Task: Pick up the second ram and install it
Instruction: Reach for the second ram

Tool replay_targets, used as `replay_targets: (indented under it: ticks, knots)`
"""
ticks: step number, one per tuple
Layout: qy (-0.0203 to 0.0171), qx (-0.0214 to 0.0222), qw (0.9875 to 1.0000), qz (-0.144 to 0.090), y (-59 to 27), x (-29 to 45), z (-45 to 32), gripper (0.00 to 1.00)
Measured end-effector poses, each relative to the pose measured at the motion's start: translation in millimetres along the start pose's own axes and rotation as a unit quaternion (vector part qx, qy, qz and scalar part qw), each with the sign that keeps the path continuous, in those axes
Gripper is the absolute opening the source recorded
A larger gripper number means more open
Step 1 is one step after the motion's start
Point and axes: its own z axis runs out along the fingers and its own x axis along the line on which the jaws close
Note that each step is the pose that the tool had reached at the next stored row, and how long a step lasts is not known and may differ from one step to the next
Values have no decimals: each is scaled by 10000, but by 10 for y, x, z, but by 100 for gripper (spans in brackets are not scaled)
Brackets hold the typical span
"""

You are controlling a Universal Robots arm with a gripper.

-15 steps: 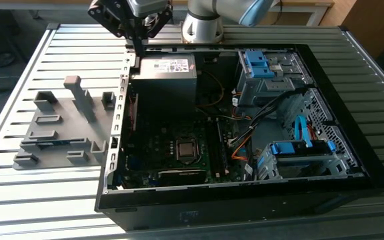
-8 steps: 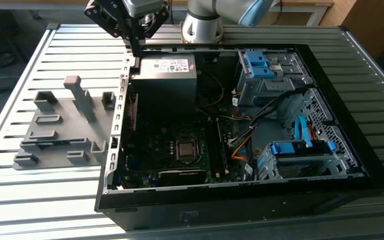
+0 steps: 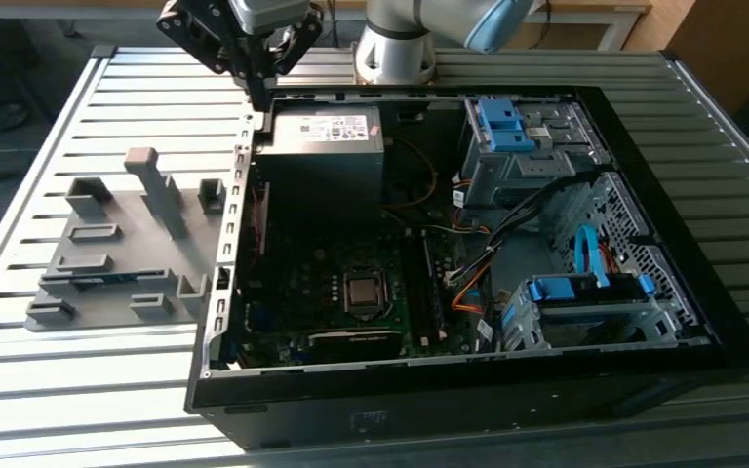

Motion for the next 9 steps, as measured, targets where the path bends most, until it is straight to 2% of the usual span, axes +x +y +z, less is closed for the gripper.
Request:
replay_targets:
  ticks: [9]
  knots:
    - [3,0,10000,0,-5,59,3,11]
